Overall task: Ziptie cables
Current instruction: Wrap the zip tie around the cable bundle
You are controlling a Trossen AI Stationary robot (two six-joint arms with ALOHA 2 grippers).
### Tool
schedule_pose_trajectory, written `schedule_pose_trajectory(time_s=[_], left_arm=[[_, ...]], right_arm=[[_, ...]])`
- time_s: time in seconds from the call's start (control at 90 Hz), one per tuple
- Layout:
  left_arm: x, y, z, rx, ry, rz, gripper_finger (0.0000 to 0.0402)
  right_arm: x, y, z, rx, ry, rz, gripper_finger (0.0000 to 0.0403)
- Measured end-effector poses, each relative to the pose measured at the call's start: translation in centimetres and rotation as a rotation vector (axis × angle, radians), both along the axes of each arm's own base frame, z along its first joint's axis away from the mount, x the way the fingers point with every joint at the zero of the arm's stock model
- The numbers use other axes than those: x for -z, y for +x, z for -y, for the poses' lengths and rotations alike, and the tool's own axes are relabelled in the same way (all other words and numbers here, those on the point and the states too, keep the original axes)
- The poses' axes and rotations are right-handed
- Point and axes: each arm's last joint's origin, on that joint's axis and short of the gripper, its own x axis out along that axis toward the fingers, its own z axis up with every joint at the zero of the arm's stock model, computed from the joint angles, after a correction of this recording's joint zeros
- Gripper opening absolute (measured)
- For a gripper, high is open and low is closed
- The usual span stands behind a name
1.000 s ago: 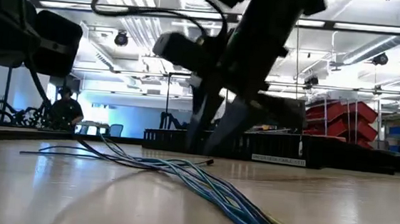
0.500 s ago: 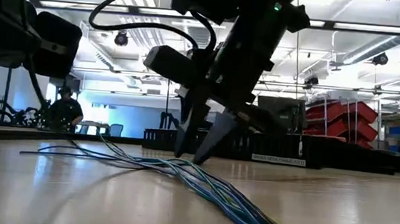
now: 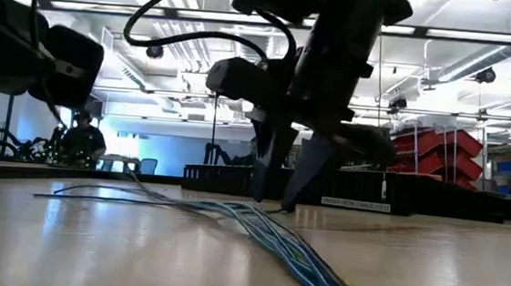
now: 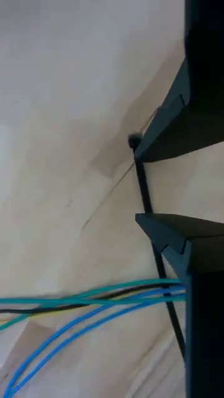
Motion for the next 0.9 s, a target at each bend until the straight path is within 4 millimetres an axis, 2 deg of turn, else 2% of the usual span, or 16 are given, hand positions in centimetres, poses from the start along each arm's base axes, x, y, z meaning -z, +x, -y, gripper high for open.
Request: schedule_pose_trajectory(time_s=[0.289, 0.378, 0.567, 0.9], left_arm=[[0.4, 0.3, 0.2, -0.010, -0.026, 0.037, 0.0000], [0.4, 0.3, 0.2, -0.010, -0.024, 0.037, 0.0000], [0.4, 0.3, 0.2, -0.009, -0.021, 0.035, 0.0000], [0.4, 0.3, 0.2, -0.009, -0.021, 0.035, 0.0000]], right_arm=[[0.2, -0.2, -0.6, -0.008, 0.037, -0.016, 0.0136], [0.8, 0.2, 0.0, 0.002, 0.035, -0.010, 0.0138], [0.9, 1.3, 1.7, 0.020, 0.014, 0.057, 0.0129], [1.0, 1.7, 3.7, 0.041, 0.015, 0.053, 0.0114]])
